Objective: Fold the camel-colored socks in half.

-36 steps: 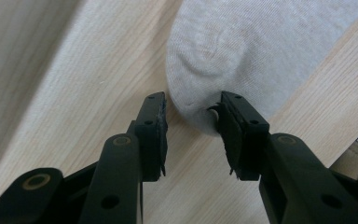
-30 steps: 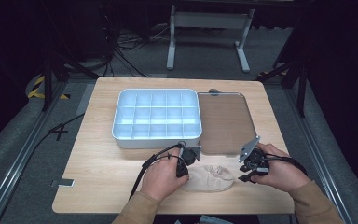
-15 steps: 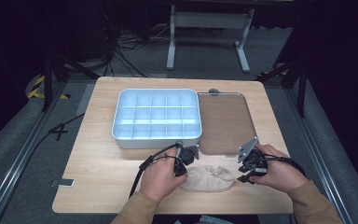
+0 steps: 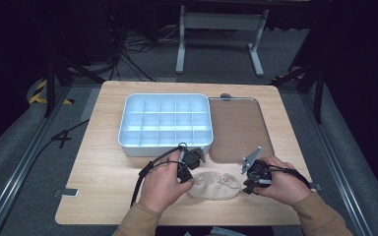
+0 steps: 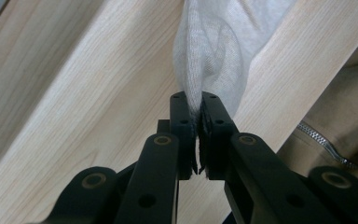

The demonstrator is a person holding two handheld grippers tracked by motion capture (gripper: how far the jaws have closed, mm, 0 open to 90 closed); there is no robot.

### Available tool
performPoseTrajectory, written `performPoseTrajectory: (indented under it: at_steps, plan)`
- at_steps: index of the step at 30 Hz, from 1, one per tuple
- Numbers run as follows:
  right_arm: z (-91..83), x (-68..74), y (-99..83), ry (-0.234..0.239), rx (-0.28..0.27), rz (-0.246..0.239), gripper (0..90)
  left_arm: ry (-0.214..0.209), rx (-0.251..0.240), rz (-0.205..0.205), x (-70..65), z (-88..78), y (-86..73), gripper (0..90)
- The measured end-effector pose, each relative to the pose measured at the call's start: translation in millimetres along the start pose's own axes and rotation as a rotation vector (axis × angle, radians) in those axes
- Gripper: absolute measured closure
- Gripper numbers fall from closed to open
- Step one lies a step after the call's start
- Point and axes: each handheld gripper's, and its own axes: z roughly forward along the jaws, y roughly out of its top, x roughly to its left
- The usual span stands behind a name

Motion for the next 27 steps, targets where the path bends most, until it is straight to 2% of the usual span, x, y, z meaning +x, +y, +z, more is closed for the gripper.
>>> performPoseTrajectory:
  at_steps: [2, 5, 10, 14, 19, 20, 22, 27]
  plan:
    - [1.8, 1.7, 2.1, 0.007, -0.009, 0.013, 80.1, 0.005, 0.003, 0.006, 0.0, -2.6, -0.9, 85.2]
    - [4.4, 6.1, 6.6, 0.034, -0.030, -0.009, 87.7, 0.015, 0.007, 0.010, -0.1, -4.6, -1.8, 85.2]
    - [8.2, 10.1, 12.5, -0.004, -0.054, -0.024, 89.2, 0.017, 0.012, 0.010, -0.1, -7.8, -3.4, 85.1]
    - [16.9, 8.7, 17.6, -0.039, -0.123, -0.016, 89.3, 0.017, 0.017, 0.013, 1.5, -9.7, -5.0, 85.1]
    - [21.8, 4.5, 20.0, -0.040, -0.234, 0.007, 89.2, 0.017, 0.039, 0.012, 2.4, -9.7, -6.0, 85.0]
    - [23.2, 4.1, 20.3, -0.042, -0.243, 0.007, 89.2, 0.016, 0.042, 0.011, 2.5, -9.5, -6.2, 85.0]
    - [24.9, 4.2, 20.6, -0.047, -0.244, 0.009, 89.2, 0.013, 0.044, 0.009, 2.6, -9.5, -6.3, 85.0]
    - [34.7, 5.5, 23.4, -0.055, -0.224, -0.019, 89.1, 0.010, 0.040, 0.001, 2.1, -12.7, -7.2, 85.0]
